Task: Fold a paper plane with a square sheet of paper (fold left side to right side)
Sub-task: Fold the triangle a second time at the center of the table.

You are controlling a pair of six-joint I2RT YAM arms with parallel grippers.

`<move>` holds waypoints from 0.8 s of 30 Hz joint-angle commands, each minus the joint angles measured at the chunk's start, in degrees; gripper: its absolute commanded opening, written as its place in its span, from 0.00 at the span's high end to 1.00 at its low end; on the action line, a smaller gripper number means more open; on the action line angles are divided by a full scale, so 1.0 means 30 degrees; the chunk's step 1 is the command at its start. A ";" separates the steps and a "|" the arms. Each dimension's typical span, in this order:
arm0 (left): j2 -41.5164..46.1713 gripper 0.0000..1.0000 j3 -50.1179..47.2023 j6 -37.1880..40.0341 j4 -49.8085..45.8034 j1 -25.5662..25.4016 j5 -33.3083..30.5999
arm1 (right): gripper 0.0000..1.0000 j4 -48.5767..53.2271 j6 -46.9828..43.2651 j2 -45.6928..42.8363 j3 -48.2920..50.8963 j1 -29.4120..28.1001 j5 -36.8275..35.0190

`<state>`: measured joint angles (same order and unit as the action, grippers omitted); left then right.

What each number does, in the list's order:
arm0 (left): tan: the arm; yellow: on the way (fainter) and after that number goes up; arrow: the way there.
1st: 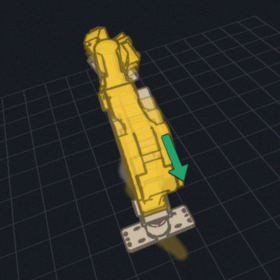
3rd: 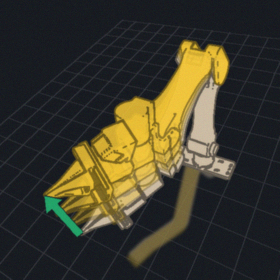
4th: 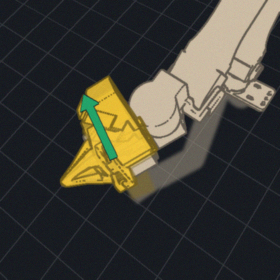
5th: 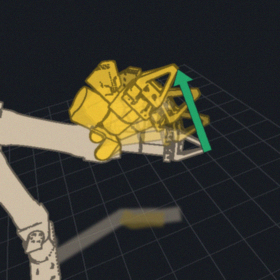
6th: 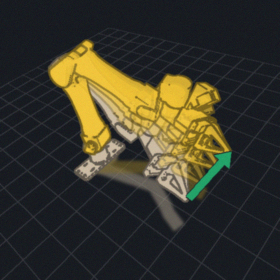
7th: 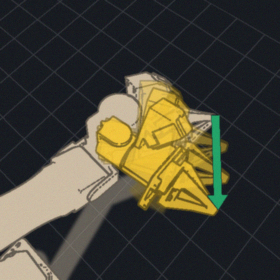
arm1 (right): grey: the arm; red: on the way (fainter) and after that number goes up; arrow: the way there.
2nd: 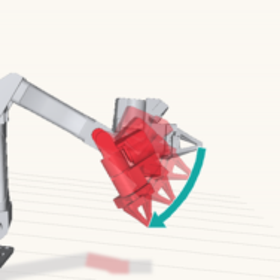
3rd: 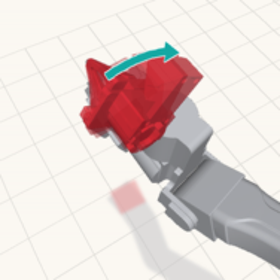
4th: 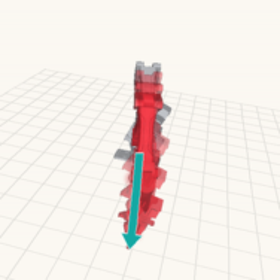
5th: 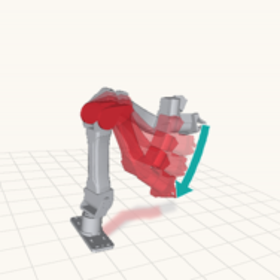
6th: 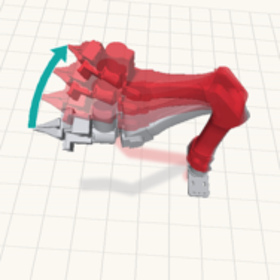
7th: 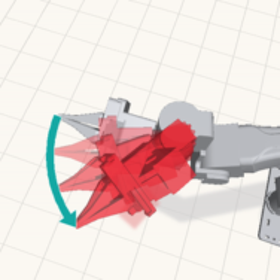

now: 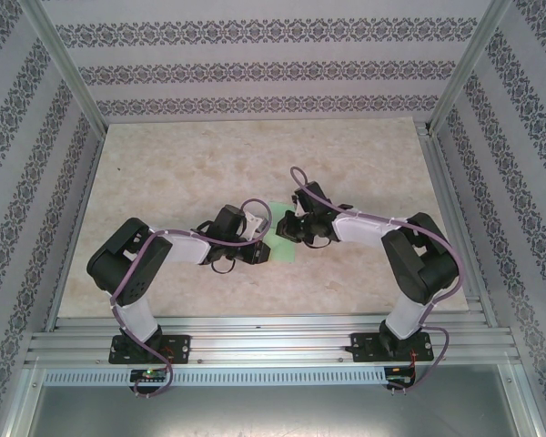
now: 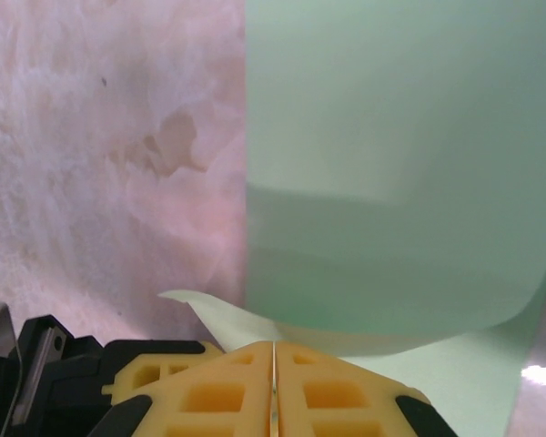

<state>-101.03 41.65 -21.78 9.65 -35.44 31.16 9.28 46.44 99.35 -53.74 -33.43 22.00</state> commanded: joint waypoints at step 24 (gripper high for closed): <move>-0.0892 0.83 -0.0959 -0.0218 -0.1607 -0.0630 0.0190 | 0.90 0.1014 -0.1292 0.2485 -0.0428 -0.0715 -0.2494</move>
<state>-101.10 41.50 -21.76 9.74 -35.44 31.00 8.73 45.39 106.04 -55.09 -36.36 20.62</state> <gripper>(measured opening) 0.169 0.101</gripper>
